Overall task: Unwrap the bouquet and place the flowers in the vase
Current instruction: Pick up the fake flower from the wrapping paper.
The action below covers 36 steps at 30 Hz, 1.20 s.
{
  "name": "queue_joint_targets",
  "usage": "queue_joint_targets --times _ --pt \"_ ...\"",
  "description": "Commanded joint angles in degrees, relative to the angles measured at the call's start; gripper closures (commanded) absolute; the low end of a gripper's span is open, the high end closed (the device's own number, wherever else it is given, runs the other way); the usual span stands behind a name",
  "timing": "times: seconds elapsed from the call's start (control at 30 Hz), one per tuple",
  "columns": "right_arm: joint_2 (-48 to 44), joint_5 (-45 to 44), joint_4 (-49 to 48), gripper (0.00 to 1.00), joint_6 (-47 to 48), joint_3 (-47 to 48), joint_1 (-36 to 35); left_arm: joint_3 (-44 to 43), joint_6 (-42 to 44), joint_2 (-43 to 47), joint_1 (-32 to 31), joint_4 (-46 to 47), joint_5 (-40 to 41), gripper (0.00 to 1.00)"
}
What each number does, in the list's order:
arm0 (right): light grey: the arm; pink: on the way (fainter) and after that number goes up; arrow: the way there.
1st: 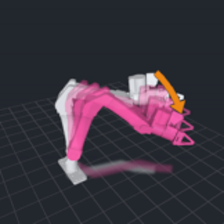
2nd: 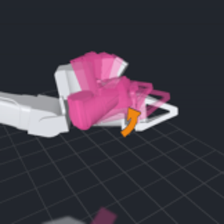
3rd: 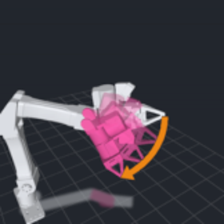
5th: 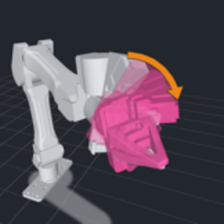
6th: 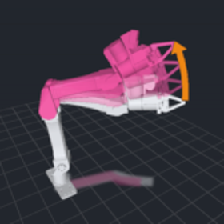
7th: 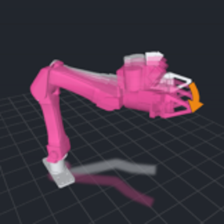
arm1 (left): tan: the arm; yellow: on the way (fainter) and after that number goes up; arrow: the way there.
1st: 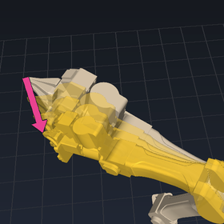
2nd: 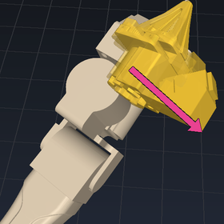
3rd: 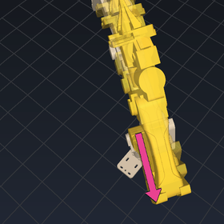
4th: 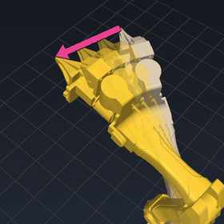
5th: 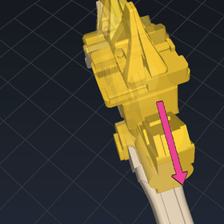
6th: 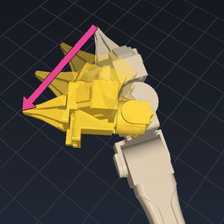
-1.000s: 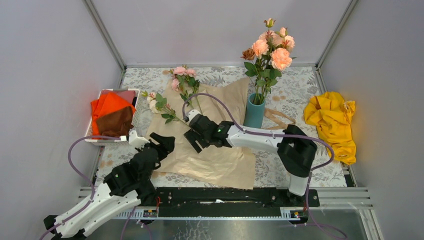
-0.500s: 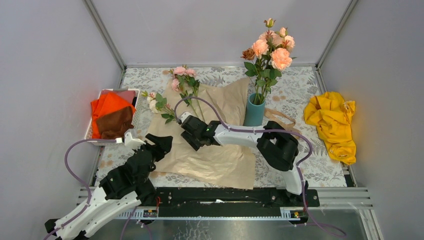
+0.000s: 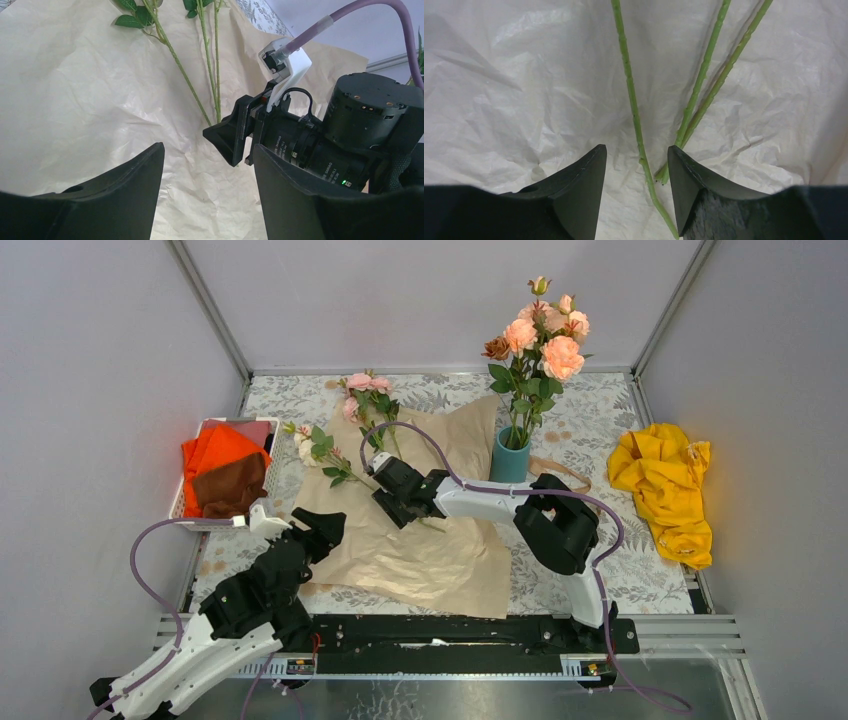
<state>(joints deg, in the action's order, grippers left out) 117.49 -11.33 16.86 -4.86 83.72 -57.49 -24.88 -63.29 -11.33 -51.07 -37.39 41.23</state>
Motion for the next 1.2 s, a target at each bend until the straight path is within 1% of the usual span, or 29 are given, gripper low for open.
queue_joint_targets --times 0.0,0.43,0.5,0.63,0.83,1.17 --pt "0.9 3.6 -2.4 0.46 0.5 0.2 0.6 0.7 0.5 0.0 -0.3 -0.1 0.8 0.28" --pt "1.8 5.1 -3.4 0.59 -0.4 -2.4 0.6 1.0 0.7 -1.4 -0.3 0.9 0.3 0.29" --pt "2.0 5.0 -3.6 0.65 -0.5 -2.6 0.7 0.9 0.8 -1.5 -0.3 1.0 0.2 0.29" --pt "2.2 4.2 -3.6 0.81 -0.7 -2.5 0.7 0.9 1.1 -1.7 -0.3 1.0 0.0 0.29" --pt "0.7 3.8 -3.6 0.99 -1.1 -2.7 0.8 1.2 0.9 -1.8 -0.3 1.4 -0.9 0.29" --pt "-5.9 7.5 -5.8 1.00 -2.6 -5.8 0.8 1.8 0.6 -1.9 -0.3 3.3 -2.7 0.28"
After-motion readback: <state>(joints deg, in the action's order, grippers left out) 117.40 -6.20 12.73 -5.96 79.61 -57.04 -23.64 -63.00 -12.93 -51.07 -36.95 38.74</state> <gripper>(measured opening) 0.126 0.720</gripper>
